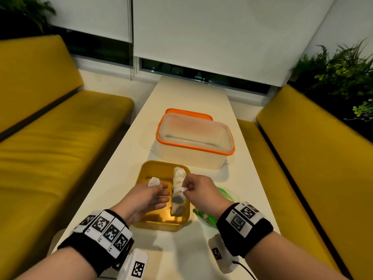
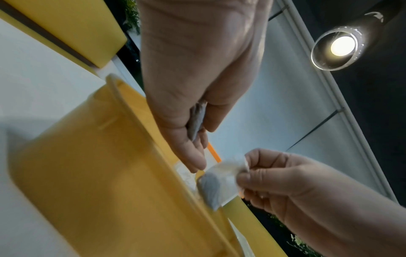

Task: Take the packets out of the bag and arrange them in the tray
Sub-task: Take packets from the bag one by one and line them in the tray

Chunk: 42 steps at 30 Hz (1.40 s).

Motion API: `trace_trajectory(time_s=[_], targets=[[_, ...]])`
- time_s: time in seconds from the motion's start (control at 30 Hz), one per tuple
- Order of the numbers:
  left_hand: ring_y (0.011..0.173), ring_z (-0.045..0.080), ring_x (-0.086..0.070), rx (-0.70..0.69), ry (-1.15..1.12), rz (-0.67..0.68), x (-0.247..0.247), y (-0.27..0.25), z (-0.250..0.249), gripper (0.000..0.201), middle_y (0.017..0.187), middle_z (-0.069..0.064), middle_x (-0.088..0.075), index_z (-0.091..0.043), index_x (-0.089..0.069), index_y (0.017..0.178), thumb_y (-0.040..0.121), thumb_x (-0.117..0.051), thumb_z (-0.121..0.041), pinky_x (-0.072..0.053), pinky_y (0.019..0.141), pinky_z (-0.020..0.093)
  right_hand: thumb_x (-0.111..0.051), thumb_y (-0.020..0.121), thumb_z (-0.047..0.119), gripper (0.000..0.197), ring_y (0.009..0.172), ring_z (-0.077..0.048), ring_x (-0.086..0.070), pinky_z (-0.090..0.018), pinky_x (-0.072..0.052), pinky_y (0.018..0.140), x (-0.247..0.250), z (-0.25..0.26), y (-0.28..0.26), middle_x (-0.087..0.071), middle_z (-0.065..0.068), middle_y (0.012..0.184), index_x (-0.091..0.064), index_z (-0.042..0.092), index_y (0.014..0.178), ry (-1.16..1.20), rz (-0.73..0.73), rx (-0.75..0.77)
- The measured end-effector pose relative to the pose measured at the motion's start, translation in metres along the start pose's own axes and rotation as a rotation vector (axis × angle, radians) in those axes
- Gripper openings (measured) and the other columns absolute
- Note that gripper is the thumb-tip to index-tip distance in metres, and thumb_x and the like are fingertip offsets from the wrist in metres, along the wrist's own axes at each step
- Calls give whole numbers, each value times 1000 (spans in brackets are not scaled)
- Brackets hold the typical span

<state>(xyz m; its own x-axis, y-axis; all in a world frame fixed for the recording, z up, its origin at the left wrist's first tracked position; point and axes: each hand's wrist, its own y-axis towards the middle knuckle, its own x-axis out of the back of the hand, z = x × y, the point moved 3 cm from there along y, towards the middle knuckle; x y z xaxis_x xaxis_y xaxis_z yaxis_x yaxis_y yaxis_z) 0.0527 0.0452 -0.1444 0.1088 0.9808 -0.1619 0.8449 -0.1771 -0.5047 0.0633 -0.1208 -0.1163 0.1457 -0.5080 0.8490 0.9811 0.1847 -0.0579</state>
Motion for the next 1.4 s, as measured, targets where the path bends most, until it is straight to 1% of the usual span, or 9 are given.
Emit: trace_trajectory(time_s=[0.2,0.37,0.5,0.67,0.8,0.97,1.17,1.27,1.4], targets=[[91,25,-67,7,-5,-5,-3,0,-3,19,105,16,-67,-7,-62,106,99,-48,-19,-58,69,28,-58,81,24,21,102,-29,-55,-37,-32,91,-25,6,-3,-66,-3,104,-62,25,101,-290,192,-33],[92,26,-67,-1,-8,-36,-1,2,0,18,100,15,-68,-9,-62,104,99,-48,-18,-56,72,31,-59,83,35,23,102,-33,-45,-39,-28,85,-34,7,-1,-57,-8,104,-61,26,104,-457,123,-62],[89,26,-66,-9,-21,-57,3,5,1,17,97,15,-67,-9,-62,102,99,-47,-15,-56,72,32,-65,76,41,38,115,-28,-33,-45,-26,91,-36,8,-2,-49,-3,121,-66,23,109,-582,76,-24],[88,26,-66,0,-33,-39,3,7,3,14,96,15,-68,-8,-62,102,96,-51,-11,-55,71,31,-67,73,44,46,131,-29,-21,-50,-21,100,-38,8,-5,-35,-1,144,-65,23,114,-583,123,-76],[88,24,-67,-4,3,13,-1,6,3,13,96,13,-70,-9,-63,100,93,-54,-5,-56,75,30,-58,78,26,40,137,-25,-16,-47,-17,105,-26,13,-4,-25,5,151,-60,28,118,-367,7,-78],[84,24,-65,-31,60,69,-9,7,6,25,95,17,-67,-3,-64,105,92,-43,2,-56,68,30,-54,85,31,45,130,-16,-31,-36,-27,105,-18,31,-2,-44,6,138,-51,29,130,23,-62,107],[100,28,-66,-69,167,125,-13,3,4,31,105,16,-69,-11,-64,108,88,-47,5,-54,87,40,-59,87,25,10,101,-19,-51,-38,-43,89,-15,32,0,-63,1,103,-65,21,93,54,-112,116],[101,23,-61,-67,157,95,0,5,2,46,109,8,-65,-23,-58,117,81,-61,5,-50,86,37,-55,90,21,9,88,-20,-58,-33,-48,79,-3,21,-2,-66,-2,93,-63,20,94,76,-140,80],[109,21,-57,-72,65,14,14,5,-5,42,116,6,-61,-22,-53,121,86,-61,0,-48,90,34,-51,91,24,15,94,-25,-60,-37,-48,85,-5,7,-6,-68,-2,100,-64,27,98,-71,-60,45]])
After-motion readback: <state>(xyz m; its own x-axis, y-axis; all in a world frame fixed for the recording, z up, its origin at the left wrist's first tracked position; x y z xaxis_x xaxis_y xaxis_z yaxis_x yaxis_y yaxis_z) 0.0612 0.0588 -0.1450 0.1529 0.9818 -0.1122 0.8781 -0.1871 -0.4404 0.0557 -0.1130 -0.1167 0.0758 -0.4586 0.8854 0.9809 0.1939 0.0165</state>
